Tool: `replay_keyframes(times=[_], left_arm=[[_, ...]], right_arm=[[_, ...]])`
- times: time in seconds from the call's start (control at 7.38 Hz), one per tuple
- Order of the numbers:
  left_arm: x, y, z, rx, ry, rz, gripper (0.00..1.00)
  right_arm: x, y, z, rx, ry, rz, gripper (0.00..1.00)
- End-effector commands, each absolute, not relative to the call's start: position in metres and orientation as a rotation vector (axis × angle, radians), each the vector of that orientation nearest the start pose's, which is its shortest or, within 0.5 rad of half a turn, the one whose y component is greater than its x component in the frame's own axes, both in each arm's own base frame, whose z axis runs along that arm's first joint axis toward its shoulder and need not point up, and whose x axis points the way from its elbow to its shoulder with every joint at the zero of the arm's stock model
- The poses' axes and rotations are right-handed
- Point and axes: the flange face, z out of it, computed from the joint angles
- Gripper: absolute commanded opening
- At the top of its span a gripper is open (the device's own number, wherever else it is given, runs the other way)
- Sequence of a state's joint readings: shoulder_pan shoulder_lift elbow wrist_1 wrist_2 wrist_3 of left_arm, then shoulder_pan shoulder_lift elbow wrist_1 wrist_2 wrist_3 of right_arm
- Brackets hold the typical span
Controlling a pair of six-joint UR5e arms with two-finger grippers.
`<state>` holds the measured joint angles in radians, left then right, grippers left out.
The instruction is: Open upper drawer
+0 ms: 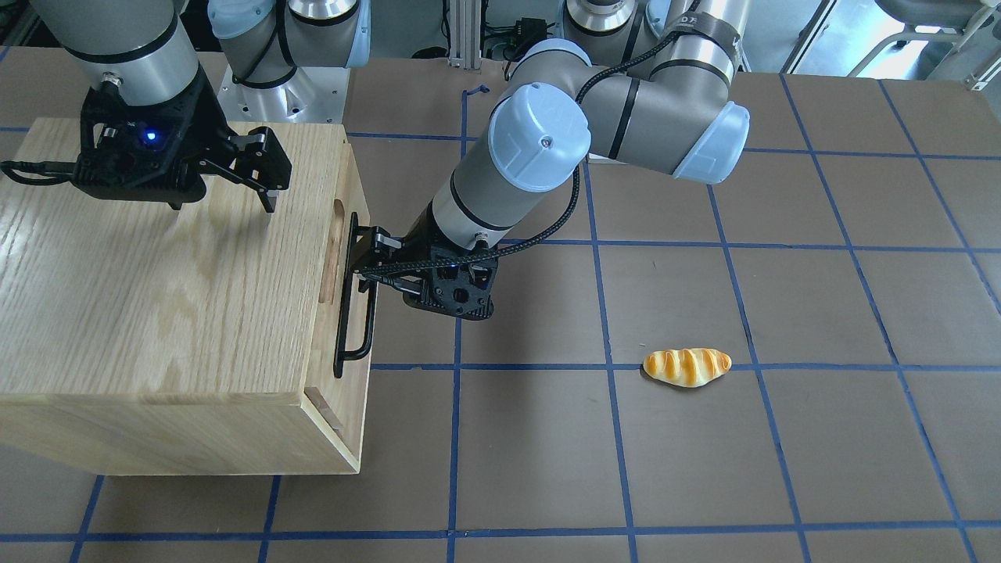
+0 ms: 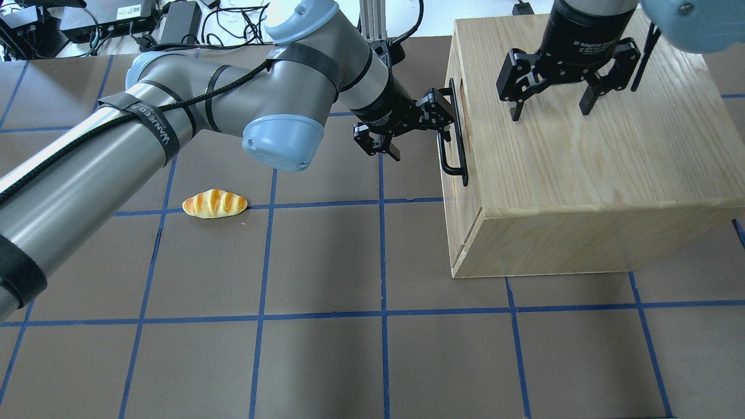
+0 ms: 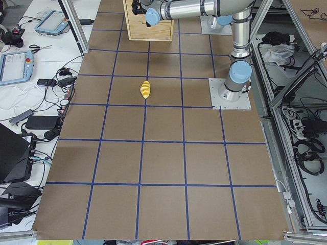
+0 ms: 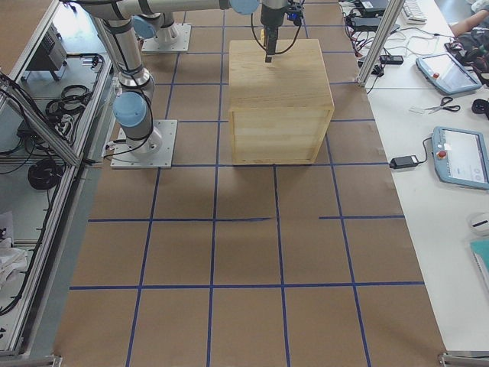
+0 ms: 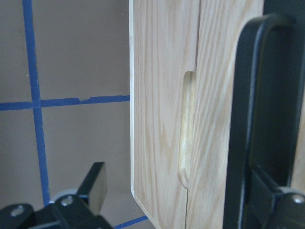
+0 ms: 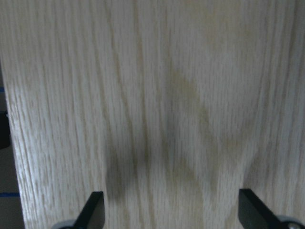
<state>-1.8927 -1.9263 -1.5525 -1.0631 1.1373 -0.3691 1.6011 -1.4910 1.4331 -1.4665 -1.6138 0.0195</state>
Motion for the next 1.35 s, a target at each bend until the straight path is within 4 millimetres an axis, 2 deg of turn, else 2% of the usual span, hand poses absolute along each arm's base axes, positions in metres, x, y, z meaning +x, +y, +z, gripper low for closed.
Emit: replay_keyframes(times=[0.0, 0.41, 0.68, 0.81, 1.08, 1.22], left_arm=[[-0.359, -0.546, 0.356, 0.071, 3.536, -0.086, 1.0], [-0.344, -0.551, 0.361, 0.123, 3.485, -0.144, 1.0], [-0.318, -0.563, 0.369, 0.059, 3.489, -0.165, 1.0], [-0.306, -0.569, 0.367, 0.097, 3.482, -0.178, 1.0], [-0.274, -0.583, 0.368, 0.0, 3.508, -0.153, 1.0], [-0.265, -0.585, 0.361, -0.03, 3.506, -0.137, 1.0]], right_arm=[[0.145, -0.516, 0.505, -0.019, 3.185, 0.072, 1.0], [0.145, -0.516, 0.505, -0.021, 3.185, 0.072, 1.0], [0.145, -0.516, 0.505, -0.021, 3.185, 0.072, 1.0], [0.145, -0.516, 0.505, -0.019, 3.185, 0.072, 1.0], [0.144, -0.516, 0.504, -0.016, 3.185, 0.074, 1.0], [0.145, -0.516, 0.505, -0.021, 3.185, 0.072, 1.0]])
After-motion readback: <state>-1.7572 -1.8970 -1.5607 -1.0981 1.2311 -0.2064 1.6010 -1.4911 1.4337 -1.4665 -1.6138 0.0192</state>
